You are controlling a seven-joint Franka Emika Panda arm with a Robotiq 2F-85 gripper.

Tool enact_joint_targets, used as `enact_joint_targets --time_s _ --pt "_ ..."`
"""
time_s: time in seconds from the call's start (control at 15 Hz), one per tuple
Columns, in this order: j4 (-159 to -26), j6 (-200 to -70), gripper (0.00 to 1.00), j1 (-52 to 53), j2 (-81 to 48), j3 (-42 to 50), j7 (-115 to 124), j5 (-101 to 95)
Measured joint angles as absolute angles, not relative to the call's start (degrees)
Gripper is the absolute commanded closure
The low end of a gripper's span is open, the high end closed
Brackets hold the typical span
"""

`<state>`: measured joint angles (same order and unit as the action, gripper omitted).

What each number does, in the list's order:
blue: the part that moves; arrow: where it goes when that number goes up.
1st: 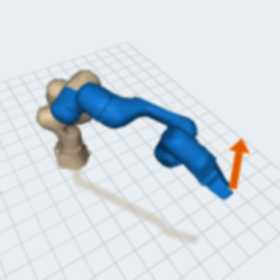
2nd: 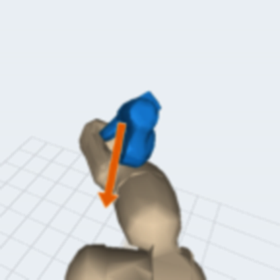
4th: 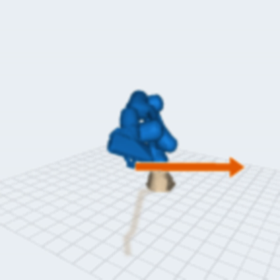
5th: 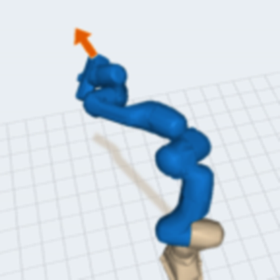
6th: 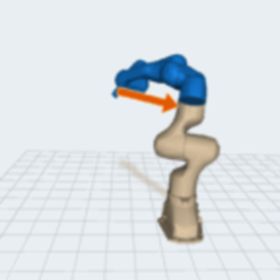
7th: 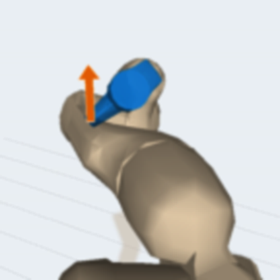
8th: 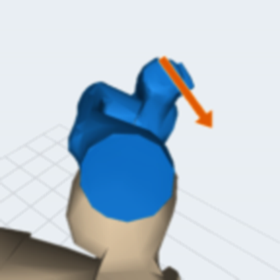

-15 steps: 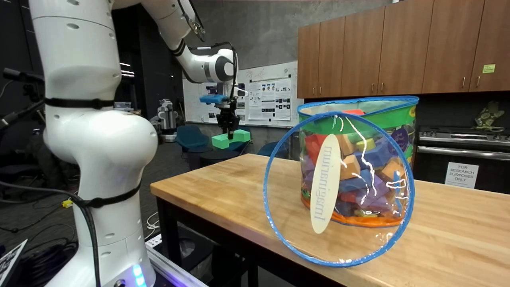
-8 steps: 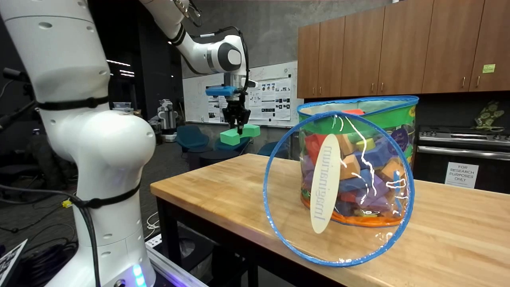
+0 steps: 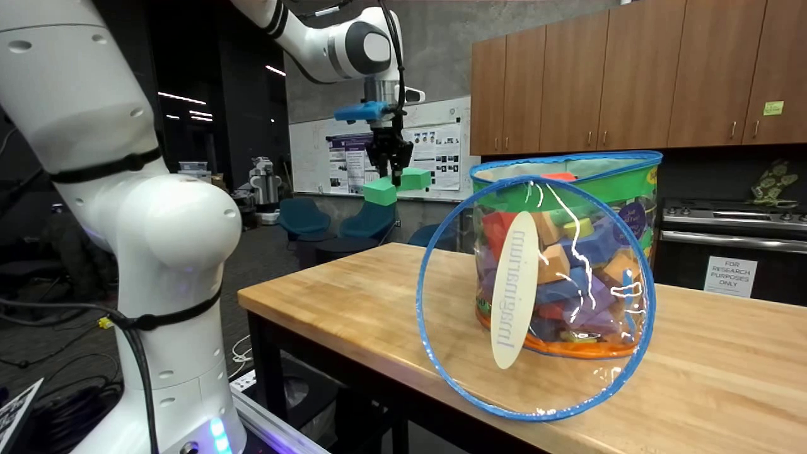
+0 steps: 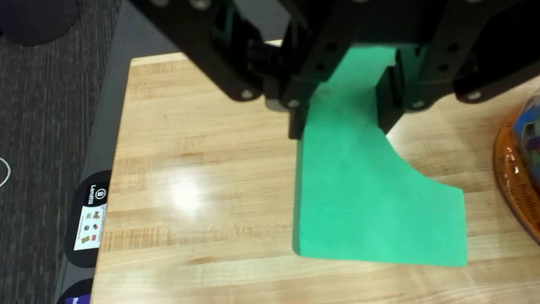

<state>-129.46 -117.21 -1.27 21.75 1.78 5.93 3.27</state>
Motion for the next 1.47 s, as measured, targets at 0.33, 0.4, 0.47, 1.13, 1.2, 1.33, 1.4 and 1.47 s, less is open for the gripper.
enact_joint_targets --time_s 0.33,0.4,0.47,1.13,1.2,1.33,1.4,1.47 --pt "-126.77 -114.83 0.85 -4.81 24.22 3.67 5.97 1.50" --pt "-126.15 -114.74 0.85 -5.43 24.47 4.23 5.97 1.46" --pt "-125.47 -114.70 0.85 -5.98 24.65 4.76 5.97 1.46" --pt "-119.04 -113.29 0.85 -12.51 25.23 9.80 7.90 0.57" --pt "-118.81 -113.06 0.85 -13.10 25.06 10.37 8.21 0.55" --pt "-118.43 -112.55 0.85 -14.22 24.46 11.54 8.77 0.50" --pt "-118.27 -112.32 0.85 -14.82 24.01 12.06 9.28 0.46" --pt "-118.13 -112.20 0.85 -15.40 23.50 12.57 9.81 0.44"
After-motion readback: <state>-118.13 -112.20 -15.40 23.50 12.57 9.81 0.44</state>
